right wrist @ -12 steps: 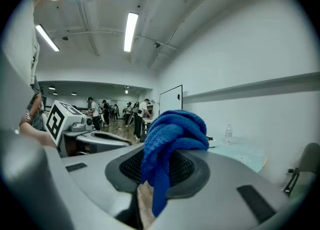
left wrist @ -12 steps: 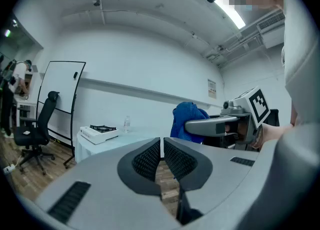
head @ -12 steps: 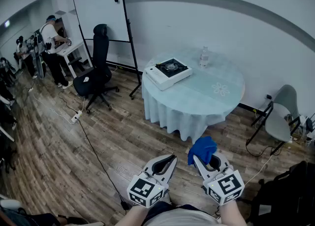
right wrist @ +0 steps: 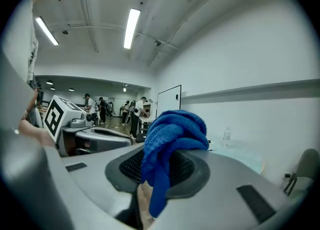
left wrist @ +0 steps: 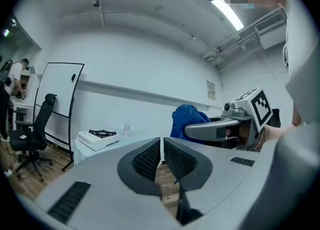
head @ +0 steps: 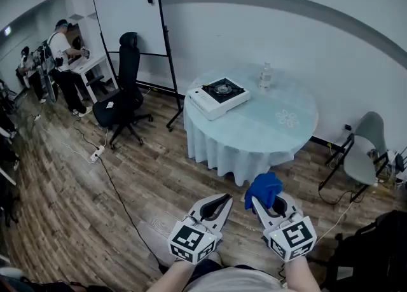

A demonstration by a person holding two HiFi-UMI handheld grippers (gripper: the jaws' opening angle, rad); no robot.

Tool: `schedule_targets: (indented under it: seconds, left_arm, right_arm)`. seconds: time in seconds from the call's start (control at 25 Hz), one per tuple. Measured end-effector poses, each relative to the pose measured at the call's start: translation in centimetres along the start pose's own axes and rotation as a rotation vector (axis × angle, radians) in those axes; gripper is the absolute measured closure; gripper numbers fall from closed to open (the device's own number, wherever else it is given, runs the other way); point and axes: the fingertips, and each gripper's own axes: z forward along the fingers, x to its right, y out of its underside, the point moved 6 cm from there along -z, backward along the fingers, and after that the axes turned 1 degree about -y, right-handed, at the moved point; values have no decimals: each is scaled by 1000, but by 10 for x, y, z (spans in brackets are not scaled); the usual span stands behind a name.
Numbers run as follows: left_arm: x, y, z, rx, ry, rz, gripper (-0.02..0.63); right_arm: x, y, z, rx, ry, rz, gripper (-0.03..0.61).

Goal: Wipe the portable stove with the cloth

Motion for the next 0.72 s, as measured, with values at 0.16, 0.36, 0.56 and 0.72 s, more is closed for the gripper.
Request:
schedule_targets:
  seconds: [0.16,0.36,0.56,0.72]
  left_arm:
    - [-19,-3,3,8,26,5,575]
    - [-41,-2,13,-31,48,3,575]
    - [-59,-4,23,-1,48,-29,575]
    - [-78,-6,41,-1,46,-43,575]
  right_arm:
    - [2,-5,15,21,13,17,477]
    - [10,3,33,-34,18,10,477]
    - [14,2,49,-42,25,24,477]
    - [22,-2,67,-41,32,26,477]
